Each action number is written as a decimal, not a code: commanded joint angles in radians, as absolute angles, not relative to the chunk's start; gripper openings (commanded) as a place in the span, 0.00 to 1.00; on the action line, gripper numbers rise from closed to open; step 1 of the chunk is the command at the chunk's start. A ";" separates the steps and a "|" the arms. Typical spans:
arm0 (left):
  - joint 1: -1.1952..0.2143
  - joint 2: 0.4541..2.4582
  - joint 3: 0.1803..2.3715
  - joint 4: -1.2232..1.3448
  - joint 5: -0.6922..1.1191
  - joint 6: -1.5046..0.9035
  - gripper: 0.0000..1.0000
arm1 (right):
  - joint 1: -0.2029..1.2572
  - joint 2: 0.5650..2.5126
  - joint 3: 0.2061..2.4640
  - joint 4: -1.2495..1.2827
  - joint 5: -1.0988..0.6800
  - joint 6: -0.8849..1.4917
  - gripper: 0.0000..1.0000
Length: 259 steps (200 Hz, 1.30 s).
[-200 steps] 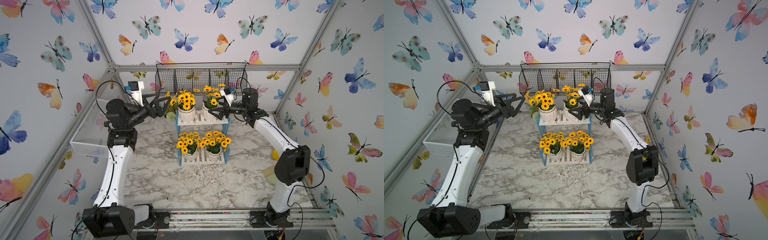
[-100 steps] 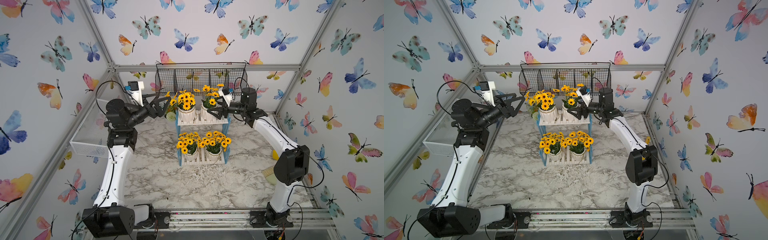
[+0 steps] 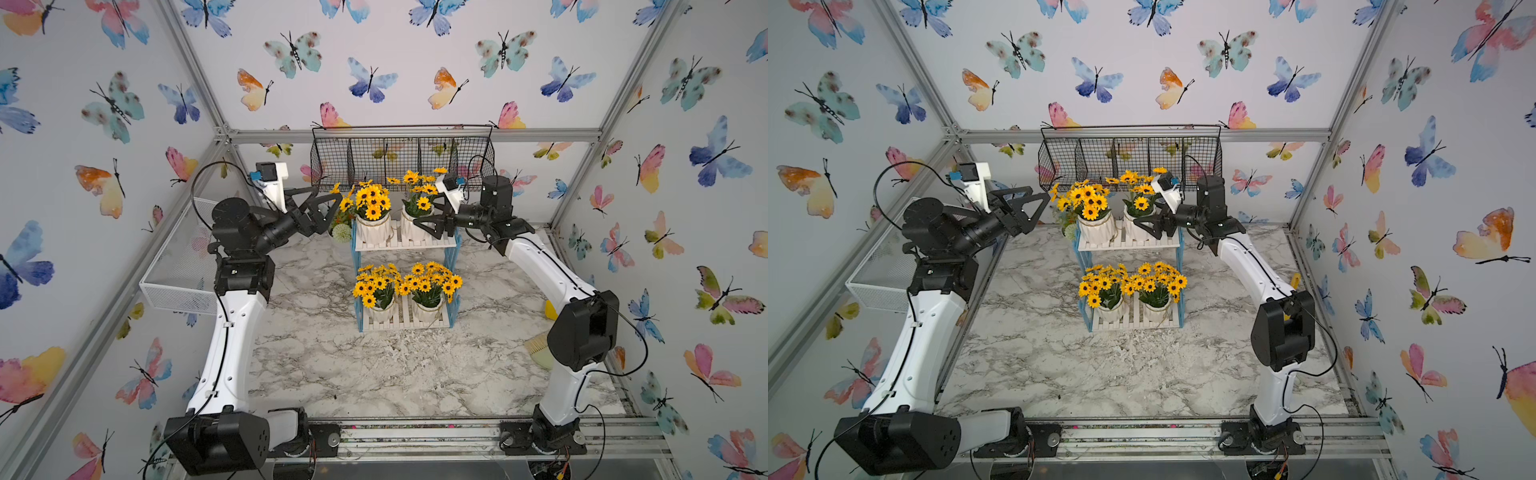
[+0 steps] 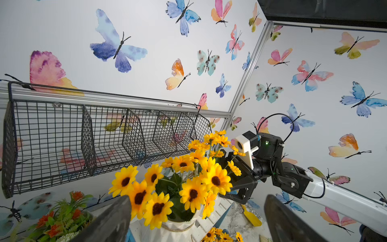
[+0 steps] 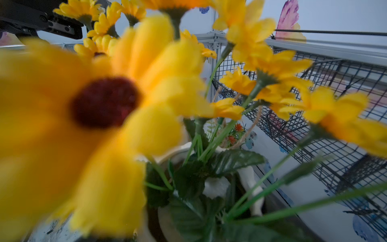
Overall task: Take the sunflower pots off the shelves
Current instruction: Pick up the sunflower pot from the shelf.
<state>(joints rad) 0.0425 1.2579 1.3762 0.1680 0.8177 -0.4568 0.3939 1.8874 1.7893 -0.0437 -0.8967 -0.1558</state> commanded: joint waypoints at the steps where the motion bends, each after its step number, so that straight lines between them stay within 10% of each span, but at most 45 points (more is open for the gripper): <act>1: 0.048 1.242 1.367 0.198 0.838 -0.460 0.98 | 0.402 1.888 1.782 -0.106 -0.880 -0.172 0.49; 125: 0.048 1.239 1.367 0.199 0.838 -0.465 0.98 | 0.402 1.837 1.713 -0.091 -0.880 -0.183 0.02; 259: 0.049 1.244 1.371 0.206 0.837 -0.465 0.98 | 0.403 1.778 1.676 -0.008 -0.883 -0.137 0.02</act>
<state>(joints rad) 0.0425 1.2579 1.3762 0.1757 0.8177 -0.4583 0.3943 1.8137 1.6936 -0.0162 -0.8803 -0.1562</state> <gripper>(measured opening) 0.984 0.860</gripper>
